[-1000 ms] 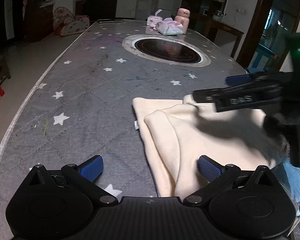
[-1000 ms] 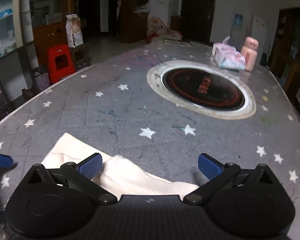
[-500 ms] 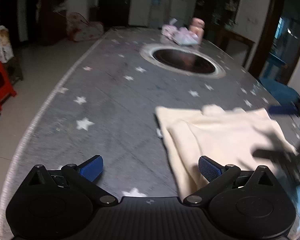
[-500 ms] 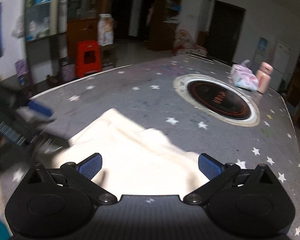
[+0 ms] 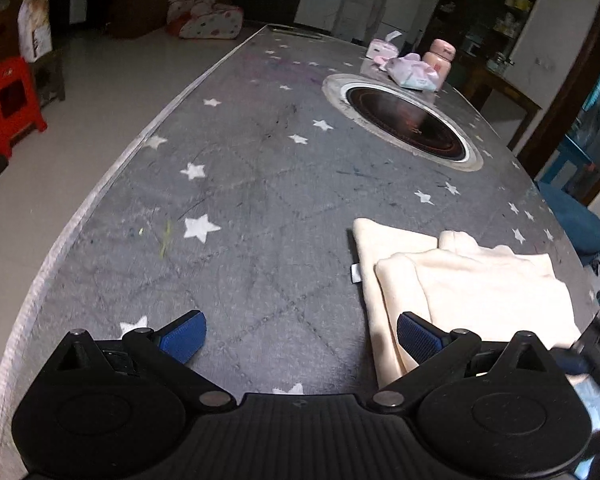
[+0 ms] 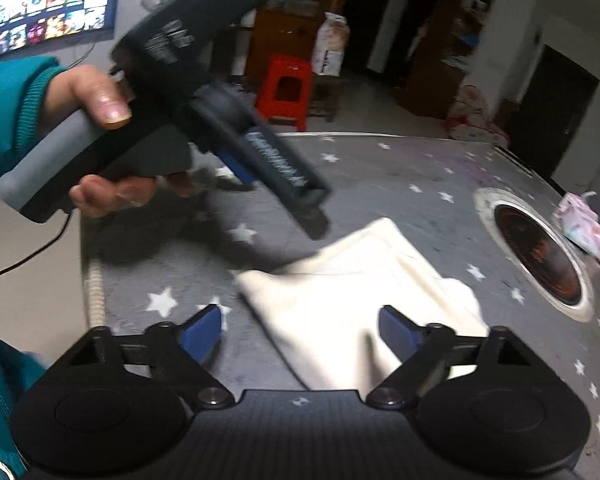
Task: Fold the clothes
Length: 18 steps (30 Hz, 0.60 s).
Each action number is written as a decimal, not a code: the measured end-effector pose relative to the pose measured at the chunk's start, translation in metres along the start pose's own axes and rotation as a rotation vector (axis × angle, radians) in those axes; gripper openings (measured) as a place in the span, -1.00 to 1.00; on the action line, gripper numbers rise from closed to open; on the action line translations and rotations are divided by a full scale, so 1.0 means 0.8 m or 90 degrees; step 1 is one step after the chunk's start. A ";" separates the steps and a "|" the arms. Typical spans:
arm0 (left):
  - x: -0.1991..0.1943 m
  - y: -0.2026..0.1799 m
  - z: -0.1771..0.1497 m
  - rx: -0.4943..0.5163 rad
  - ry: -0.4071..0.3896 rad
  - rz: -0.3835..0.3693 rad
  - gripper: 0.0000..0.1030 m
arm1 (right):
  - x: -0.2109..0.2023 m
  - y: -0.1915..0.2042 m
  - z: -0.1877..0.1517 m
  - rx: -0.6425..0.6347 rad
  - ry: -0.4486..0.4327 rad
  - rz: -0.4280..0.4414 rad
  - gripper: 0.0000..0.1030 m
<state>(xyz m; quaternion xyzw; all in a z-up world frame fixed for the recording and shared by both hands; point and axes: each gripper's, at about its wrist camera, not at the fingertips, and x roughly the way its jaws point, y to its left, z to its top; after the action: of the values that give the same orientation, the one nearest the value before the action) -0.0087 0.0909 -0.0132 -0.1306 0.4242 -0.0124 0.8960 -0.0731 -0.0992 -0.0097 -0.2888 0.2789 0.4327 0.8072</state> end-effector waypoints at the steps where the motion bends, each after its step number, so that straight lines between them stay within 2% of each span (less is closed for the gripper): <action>1: 0.000 0.001 0.000 -0.005 -0.001 0.004 1.00 | 0.002 0.005 0.001 -0.006 0.003 0.005 0.55; 3: 0.000 0.003 0.000 -0.013 0.002 0.004 1.00 | 0.006 0.013 0.003 -0.026 0.004 0.003 0.42; 5: 0.001 0.004 0.002 -0.018 0.008 -0.012 1.00 | 0.012 0.023 0.005 -0.048 0.009 -0.001 0.19; 9: 0.002 0.004 0.004 -0.040 0.005 -0.028 1.00 | 0.022 0.032 0.009 -0.064 0.020 -0.017 -0.08; 11: 0.003 0.005 0.005 -0.067 0.004 -0.039 1.00 | 0.024 0.031 0.010 -0.060 0.021 -0.022 -0.37; 13: 0.003 0.006 0.006 -0.094 0.004 -0.051 1.00 | 0.022 0.024 0.010 -0.036 0.017 -0.017 -0.57; 18: 0.006 0.009 0.008 -0.168 0.014 -0.103 1.00 | 0.000 0.001 0.011 0.036 -0.019 0.000 -0.68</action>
<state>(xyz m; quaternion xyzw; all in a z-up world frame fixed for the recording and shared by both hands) -0.0010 0.0984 -0.0146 -0.2806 0.4203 -0.0304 0.8624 -0.0722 -0.0925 -0.0037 -0.2597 0.2787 0.4289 0.8191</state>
